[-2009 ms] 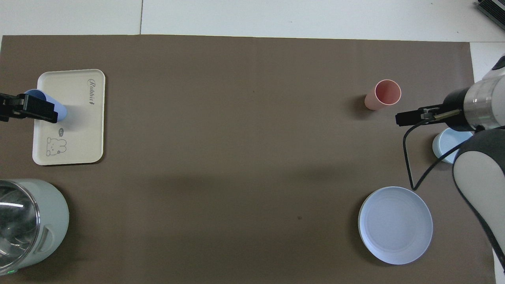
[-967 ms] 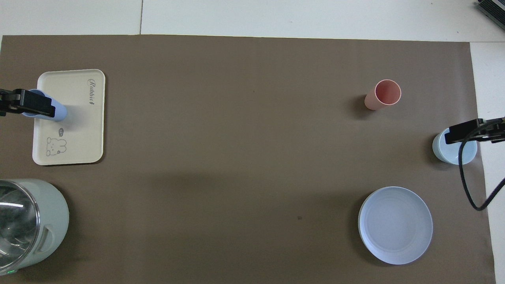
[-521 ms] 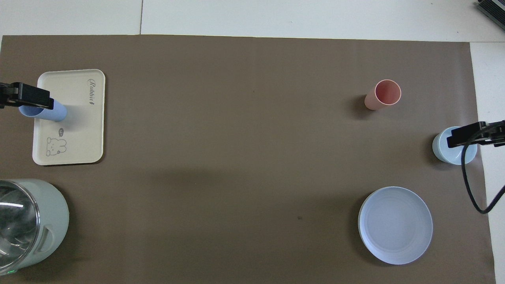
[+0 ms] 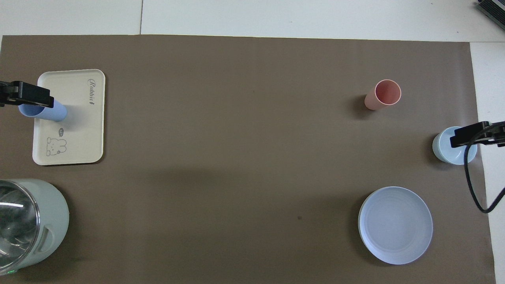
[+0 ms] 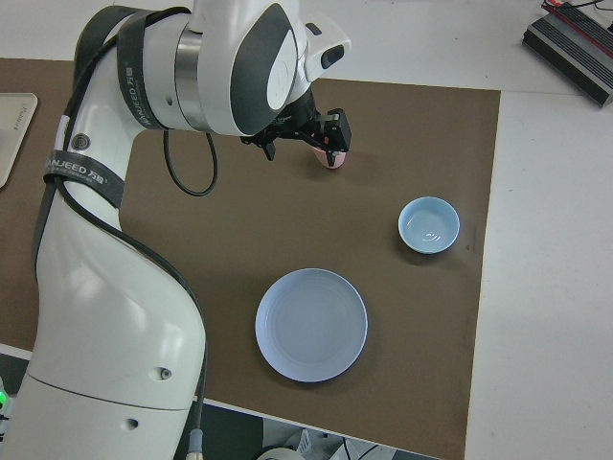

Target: Place cup on tray

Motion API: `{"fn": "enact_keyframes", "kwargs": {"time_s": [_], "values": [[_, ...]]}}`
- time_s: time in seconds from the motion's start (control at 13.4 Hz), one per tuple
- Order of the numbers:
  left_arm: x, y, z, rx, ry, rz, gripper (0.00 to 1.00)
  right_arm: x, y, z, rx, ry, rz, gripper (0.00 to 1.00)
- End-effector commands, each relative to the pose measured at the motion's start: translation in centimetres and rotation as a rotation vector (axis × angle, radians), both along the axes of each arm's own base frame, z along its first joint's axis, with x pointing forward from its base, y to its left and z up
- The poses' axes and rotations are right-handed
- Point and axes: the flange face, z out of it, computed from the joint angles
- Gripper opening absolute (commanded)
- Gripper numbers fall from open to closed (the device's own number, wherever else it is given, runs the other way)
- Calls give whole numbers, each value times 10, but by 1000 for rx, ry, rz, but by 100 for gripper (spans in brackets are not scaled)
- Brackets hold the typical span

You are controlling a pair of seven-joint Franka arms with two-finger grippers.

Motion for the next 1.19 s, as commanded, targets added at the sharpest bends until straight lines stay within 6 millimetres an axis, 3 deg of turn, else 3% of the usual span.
{"fn": "enact_keyframes", "kwargs": {"time_s": [0.0, 0.22, 0.3, 0.45, 0.6, 0.82, 0.97, 1.12], "values": [[-5, 3, 0, 21, -15, -2, 99, -4, -1, 1, -23, 6, -21, 100], [-5, 3, 0, 21, -14, -3, 100, -4, 1, 1, -23, 6, -18, 100], [-5, 3, 0, 21, -15, -5, 94, -4, 1, 1, -22, 6, -20, 100], [-5, 3, 0, 21, -14, -5, 99, -7, 3, -3, -22, 17, -15, 100], [-5, 2, 0, 21, -14, -3, 92, -7, 3, -4, -22, 17, -15, 100], [-5, 2, 0, 20, -15, -2, 92, -6, 4, -3, -19, 9, -13, 100], [-5, 2, 0, 20, -14, -2, 100, -5, 0, -3, -21, 1, -18, 100], [-5, 2, 0, 20, -11, -2, 100, -2, 1, -1, -22, -24, -16, 100]]}}
